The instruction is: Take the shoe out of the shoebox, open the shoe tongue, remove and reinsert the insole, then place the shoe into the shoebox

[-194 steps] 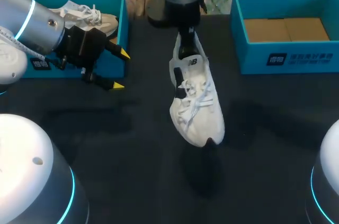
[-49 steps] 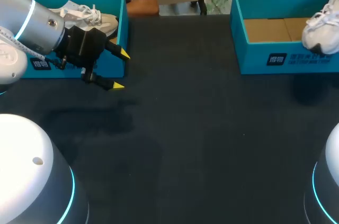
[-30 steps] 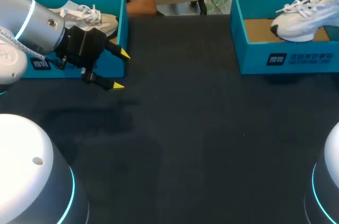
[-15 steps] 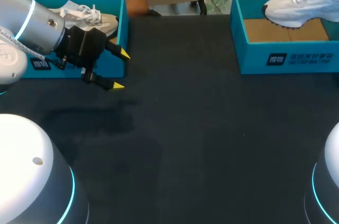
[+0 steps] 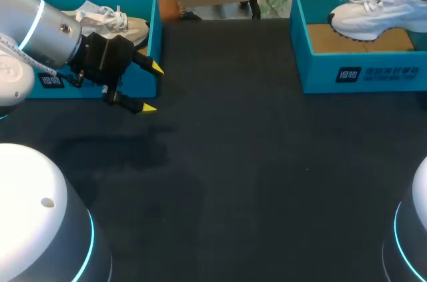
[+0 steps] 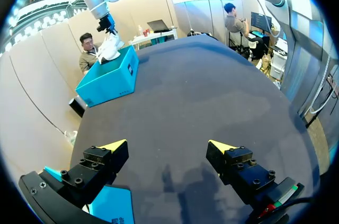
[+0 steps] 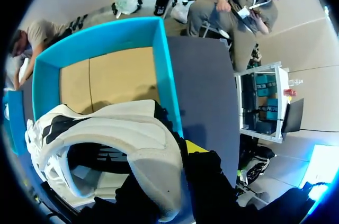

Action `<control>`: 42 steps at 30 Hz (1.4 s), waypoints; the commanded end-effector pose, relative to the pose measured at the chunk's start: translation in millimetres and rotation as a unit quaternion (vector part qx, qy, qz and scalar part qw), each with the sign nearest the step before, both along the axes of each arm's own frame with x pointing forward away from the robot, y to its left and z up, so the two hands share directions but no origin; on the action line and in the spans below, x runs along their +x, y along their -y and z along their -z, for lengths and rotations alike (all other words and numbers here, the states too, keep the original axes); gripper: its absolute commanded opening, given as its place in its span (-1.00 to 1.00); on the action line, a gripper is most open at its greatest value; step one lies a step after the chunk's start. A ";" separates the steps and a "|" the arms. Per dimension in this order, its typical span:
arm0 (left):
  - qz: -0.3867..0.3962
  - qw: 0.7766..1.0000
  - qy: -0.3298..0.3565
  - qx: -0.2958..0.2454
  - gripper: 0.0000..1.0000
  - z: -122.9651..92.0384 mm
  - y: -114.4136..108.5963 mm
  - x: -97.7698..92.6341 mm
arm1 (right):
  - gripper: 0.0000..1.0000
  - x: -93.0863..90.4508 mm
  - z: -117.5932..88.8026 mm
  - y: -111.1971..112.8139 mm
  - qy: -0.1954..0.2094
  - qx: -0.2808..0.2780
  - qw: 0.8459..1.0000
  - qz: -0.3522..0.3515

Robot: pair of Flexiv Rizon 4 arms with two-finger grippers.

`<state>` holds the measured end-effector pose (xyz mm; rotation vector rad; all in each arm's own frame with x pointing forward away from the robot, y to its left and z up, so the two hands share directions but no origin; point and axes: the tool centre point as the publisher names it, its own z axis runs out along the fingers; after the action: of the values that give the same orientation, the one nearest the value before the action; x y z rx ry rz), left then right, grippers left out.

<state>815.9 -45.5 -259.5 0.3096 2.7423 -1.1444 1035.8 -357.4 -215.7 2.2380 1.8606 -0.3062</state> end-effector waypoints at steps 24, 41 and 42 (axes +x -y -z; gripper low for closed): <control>-0.001 1.000 0.001 0.001 1.00 -0.3 0.2 -1.1 | -1.00 31.2 61.8 -8.0 0.003 -0.016 1.000 -0.006; -0.001 1.000 0.001 0.001 1.00 -0.3 0.2 -1.1 | -1.00 19.1 87.2 -4.4 -0.003 -0.012 1.000 0.007; -0.001 1.000 0.001 0.001 1.00 -0.3 0.2 -1.1 | -1.00 17.8 87.9 -4.0 -0.003 -0.012 1.000 0.008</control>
<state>815.9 -45.5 -259.5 0.3096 2.7423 -1.1444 1055.3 -352.9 -303.6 2.2375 1.8339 -0.3415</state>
